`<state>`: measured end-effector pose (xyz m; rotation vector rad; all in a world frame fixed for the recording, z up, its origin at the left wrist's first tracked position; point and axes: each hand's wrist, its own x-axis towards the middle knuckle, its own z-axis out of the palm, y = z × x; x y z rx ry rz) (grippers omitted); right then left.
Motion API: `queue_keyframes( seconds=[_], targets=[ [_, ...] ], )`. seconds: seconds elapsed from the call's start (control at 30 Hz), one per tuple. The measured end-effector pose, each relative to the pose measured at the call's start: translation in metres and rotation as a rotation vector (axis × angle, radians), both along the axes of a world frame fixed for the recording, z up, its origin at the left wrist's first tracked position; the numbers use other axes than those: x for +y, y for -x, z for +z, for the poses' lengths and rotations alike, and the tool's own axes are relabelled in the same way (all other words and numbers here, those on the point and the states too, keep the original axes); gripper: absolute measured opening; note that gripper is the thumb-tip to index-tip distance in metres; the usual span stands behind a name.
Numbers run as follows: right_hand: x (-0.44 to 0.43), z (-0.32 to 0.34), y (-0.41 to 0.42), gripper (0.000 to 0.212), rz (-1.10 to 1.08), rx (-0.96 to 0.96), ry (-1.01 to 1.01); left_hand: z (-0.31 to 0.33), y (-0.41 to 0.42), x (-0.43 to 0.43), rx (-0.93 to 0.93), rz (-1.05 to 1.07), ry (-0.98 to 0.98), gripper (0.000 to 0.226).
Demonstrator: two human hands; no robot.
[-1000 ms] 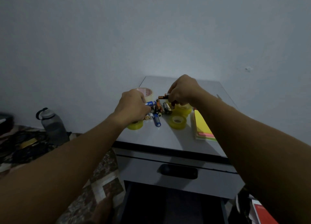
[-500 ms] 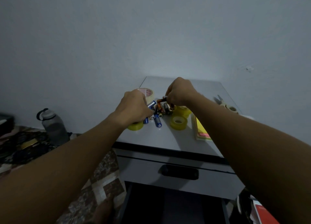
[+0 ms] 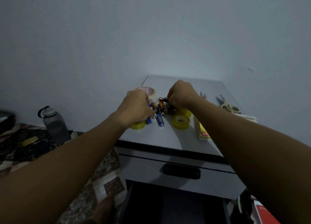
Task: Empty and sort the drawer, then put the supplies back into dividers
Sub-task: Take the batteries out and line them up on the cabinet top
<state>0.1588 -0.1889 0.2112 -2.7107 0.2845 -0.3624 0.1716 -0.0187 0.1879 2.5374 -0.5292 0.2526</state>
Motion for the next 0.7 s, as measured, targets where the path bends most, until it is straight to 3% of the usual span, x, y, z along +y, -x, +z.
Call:
queue_keyframes(
  seconds=[0.37, 0.7],
  targets=[
    [0.0, 0.003, 0.001, 0.028, 0.001, 0.049, 0.034, -0.002, 0.0, 0.001, 0.004, -0.008, 0.009, 0.03],
    [0.0, 0.017, 0.018, 0.026, 0.087, 0.115, 0.032, -0.002, 0.003, 0.003, 0.007, -0.013, 0.026, 0.029]
  ],
)
